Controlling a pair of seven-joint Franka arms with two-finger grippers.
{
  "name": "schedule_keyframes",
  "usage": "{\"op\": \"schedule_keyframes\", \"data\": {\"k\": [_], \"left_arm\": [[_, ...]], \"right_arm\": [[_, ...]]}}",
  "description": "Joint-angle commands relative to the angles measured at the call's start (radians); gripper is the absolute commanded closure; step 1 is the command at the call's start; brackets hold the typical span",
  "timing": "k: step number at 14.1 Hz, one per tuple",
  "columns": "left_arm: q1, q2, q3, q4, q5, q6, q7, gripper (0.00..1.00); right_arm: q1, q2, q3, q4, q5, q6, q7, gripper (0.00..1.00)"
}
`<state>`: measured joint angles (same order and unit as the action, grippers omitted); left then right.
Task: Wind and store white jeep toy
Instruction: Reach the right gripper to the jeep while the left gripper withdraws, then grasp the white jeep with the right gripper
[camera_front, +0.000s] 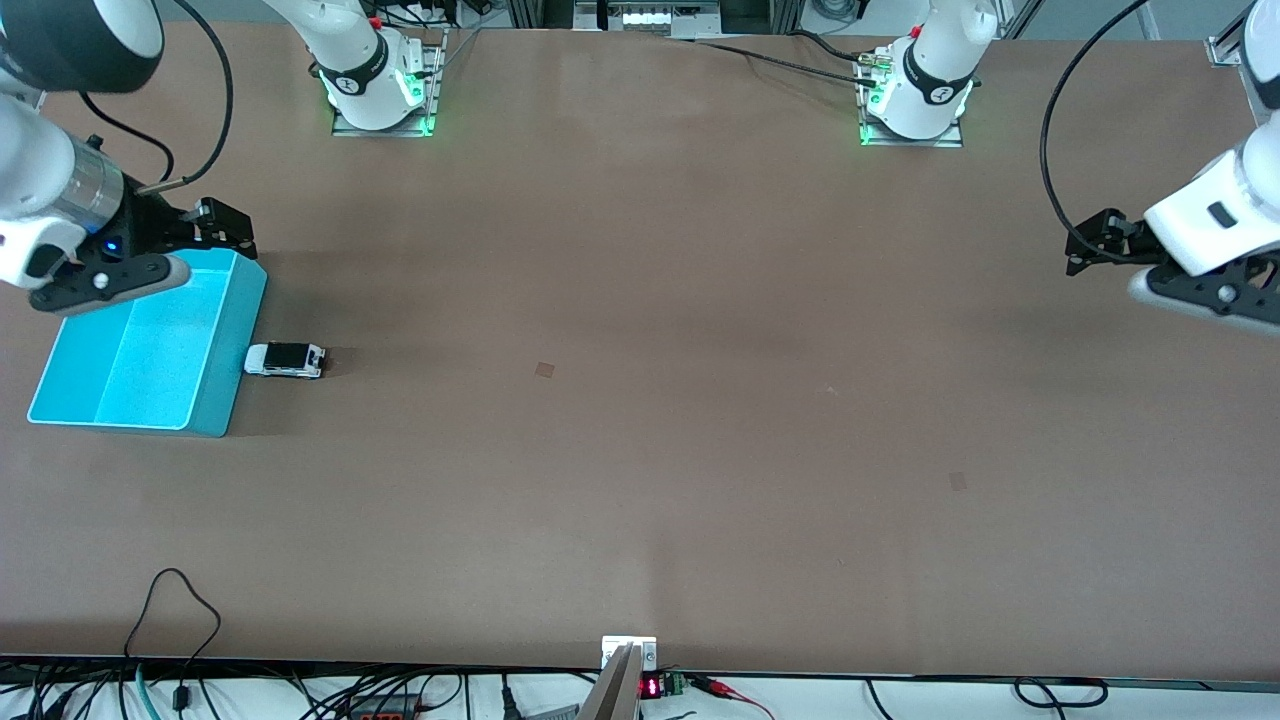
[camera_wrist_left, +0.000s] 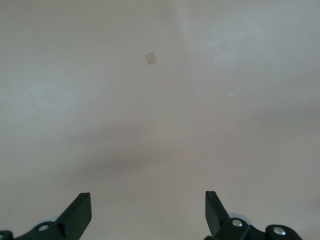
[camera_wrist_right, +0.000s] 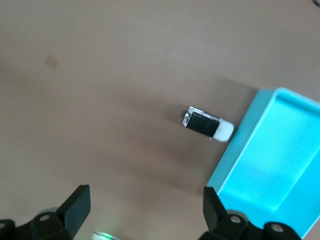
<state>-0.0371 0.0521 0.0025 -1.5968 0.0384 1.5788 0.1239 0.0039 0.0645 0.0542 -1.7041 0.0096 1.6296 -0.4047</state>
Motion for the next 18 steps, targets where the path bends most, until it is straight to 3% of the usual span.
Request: {"op": "schedule_keyframes", "data": {"k": [1,5,8,14,18], "left_arm": [[-0.020,-0.058,0.019,-0.078,-0.034,0.052,-0.170,0.00],[-0.015,-0.046,0.014,-0.068,-0.034,0.038,-0.164,0.00],[-0.006,-0.046,0.008,-0.066,-0.040,0.024,-0.165,0.00],[0.023,-0.069,0.005,-0.078,-0.040,0.023,-0.156,0.00],[0.023,-0.103,0.001,-0.077,-0.040,-0.023,-0.155,0.00]], "right_arm": [[-0.027,0.040,0.006,-0.009,-0.025,0.022,-0.321,0.00],[-0.055,0.067,0.006,-0.133,-0.028,0.191,-0.756,0.00],[-0.073,0.072,0.006,-0.293,-0.028,0.427,-1.015,0.00],[-0.140,0.133,0.006,-0.558,-0.028,0.838,-1.148,0.00],[-0.159,0.218,0.006,-0.571,-0.028,0.950,-1.178,0.00]]}}
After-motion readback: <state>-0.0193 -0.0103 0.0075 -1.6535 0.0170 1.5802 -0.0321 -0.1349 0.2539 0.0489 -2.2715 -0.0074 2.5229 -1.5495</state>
